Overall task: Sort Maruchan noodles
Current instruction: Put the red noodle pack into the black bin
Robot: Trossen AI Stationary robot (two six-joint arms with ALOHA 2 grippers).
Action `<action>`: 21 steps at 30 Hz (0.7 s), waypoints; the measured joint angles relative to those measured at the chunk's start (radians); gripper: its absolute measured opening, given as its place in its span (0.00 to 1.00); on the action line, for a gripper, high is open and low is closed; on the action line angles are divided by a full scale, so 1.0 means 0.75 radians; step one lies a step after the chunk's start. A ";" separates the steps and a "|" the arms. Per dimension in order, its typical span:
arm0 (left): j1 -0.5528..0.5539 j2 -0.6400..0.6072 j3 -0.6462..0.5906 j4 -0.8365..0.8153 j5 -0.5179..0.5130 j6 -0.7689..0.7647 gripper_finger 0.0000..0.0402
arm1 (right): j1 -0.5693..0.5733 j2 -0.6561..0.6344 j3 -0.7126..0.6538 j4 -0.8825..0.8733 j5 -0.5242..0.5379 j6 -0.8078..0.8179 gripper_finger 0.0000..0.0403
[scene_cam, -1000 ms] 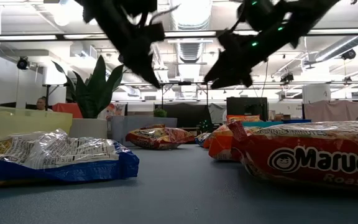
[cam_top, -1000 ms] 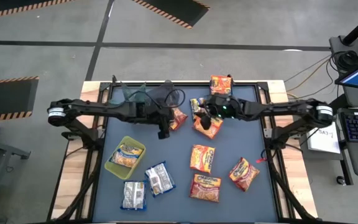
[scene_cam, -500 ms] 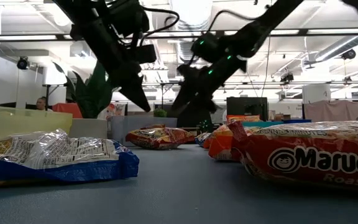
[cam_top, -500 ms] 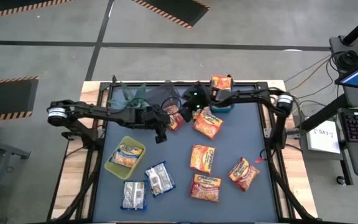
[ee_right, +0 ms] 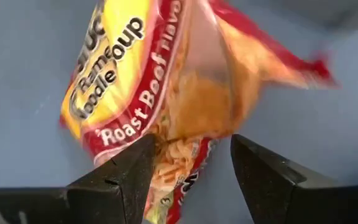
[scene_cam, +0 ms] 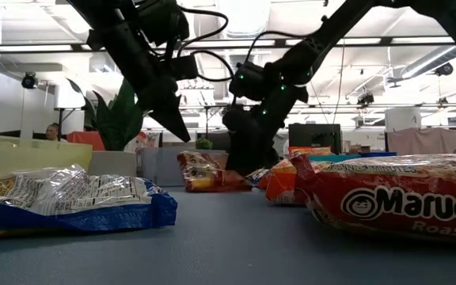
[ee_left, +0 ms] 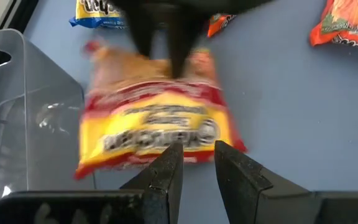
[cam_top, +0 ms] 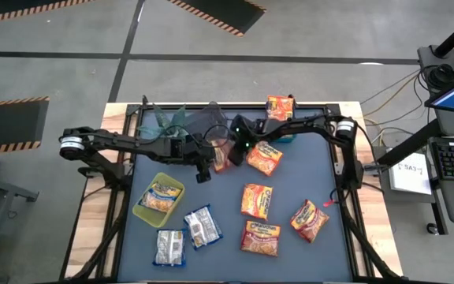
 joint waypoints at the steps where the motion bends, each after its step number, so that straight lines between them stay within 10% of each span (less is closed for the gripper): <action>1: 0.000 0.000 0.000 0.000 0.001 0.000 0.19 | 0.012 -0.008 0.000 -0.022 -0.001 -0.002 0.49; 21: 0.000 0.012 -0.321 0.608 0.046 -0.058 0.19 | 0.001 -0.122 -0.004 -0.053 -0.046 0.074 0.61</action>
